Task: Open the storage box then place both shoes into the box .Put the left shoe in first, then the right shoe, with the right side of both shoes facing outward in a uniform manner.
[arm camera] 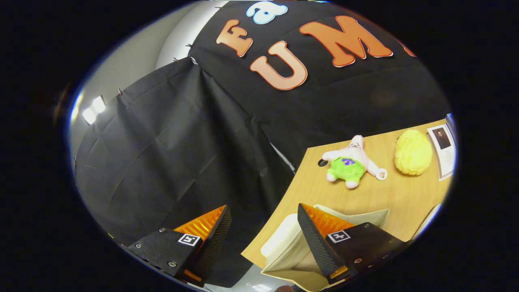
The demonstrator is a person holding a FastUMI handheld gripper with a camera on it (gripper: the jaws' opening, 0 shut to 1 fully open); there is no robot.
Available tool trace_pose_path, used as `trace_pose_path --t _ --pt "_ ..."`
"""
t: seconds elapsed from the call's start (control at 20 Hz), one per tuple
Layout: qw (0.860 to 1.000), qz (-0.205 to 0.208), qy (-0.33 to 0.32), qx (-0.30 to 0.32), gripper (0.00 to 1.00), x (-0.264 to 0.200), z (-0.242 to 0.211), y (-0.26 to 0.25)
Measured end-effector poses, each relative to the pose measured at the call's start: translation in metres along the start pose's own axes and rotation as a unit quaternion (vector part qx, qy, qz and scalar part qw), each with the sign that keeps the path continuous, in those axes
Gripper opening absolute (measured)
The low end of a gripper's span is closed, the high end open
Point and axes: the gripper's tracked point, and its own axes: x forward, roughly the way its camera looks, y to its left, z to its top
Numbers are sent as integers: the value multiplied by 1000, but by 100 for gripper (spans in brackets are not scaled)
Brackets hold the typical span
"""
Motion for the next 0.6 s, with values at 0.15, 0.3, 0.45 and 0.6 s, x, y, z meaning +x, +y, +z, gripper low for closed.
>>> trace_pose_path --t 0.15,0.3,0.45,0.6 --pt "999 -44 -12 2 98 -22 -2 -41" --pt "996 -85 -32 10 98 -43 0 -78" --pt "989 -139 -50 12 98 -68 -4 -123" --pt "979 -197 -56 20 98 -101 -19 -169"
